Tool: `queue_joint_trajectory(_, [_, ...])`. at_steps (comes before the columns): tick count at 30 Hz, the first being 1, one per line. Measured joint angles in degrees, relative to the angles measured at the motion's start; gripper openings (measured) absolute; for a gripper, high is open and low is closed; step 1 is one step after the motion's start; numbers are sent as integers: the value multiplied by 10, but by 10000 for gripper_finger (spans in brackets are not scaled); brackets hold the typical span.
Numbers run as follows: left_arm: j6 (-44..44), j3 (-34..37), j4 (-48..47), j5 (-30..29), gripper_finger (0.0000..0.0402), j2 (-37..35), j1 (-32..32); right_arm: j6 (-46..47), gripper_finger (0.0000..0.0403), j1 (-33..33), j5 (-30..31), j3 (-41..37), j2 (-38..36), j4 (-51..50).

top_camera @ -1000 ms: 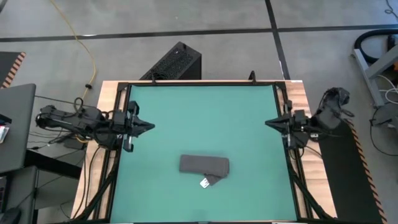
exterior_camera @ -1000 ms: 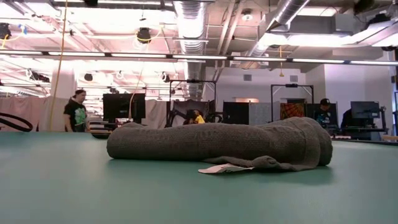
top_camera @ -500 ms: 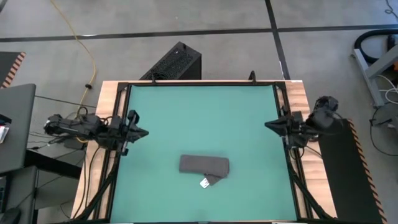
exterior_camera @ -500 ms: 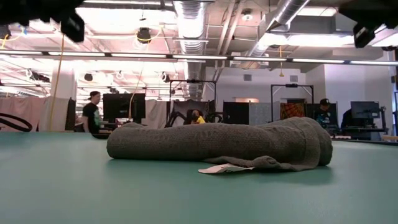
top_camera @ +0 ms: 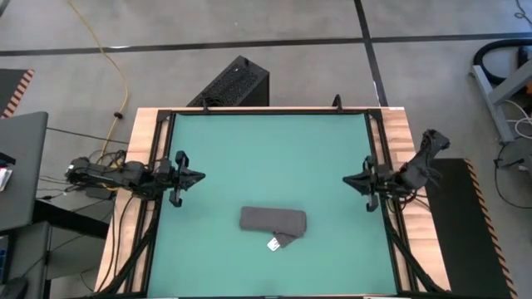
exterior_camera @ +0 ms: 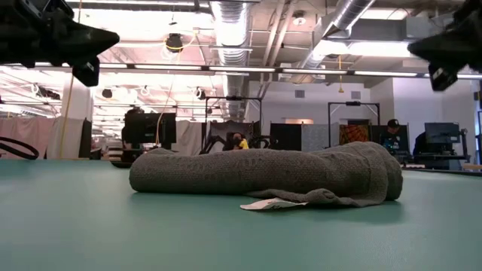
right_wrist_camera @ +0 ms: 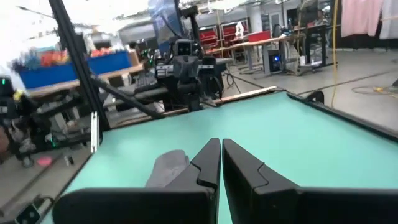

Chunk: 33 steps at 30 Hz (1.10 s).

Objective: Roll towel into tight, uniform cylinder
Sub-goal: Return to Home Position

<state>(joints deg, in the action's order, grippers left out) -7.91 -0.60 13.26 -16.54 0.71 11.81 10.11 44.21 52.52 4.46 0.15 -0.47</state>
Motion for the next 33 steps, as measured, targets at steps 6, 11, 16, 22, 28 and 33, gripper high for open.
queue_joint_trajectory(6, [8, 0, -6, -16, 0, 0, 0, 17, 43, 3, 7, -40, 11, 45])
queue_joint_trajectory(11, [15, 1, -16, -33, 0, 0, 0, 7, 43, 4, 16, -40, 10, 41])
queue_joint_trajectory(16, [12, 1, -25, -33, 0, 0, 0, -20, 43, 4, 16, -40, 10, 38])
queue_joint_trajectory(22, [-8, 1, -58, -28, 0, 0, 0, -32, 43, 4, 15, -40, 11, 37])
queue_joint_trajectory(28, [-25, 1, -92, -6, 0, 5, 0, -32, 43, 4, 15, -40, 11, 36])
queue_joint_trajectory(33, [-29, 1, -92, -2, 0, 5, 0, -31, 43, 4, 15, -41, 11, 35])
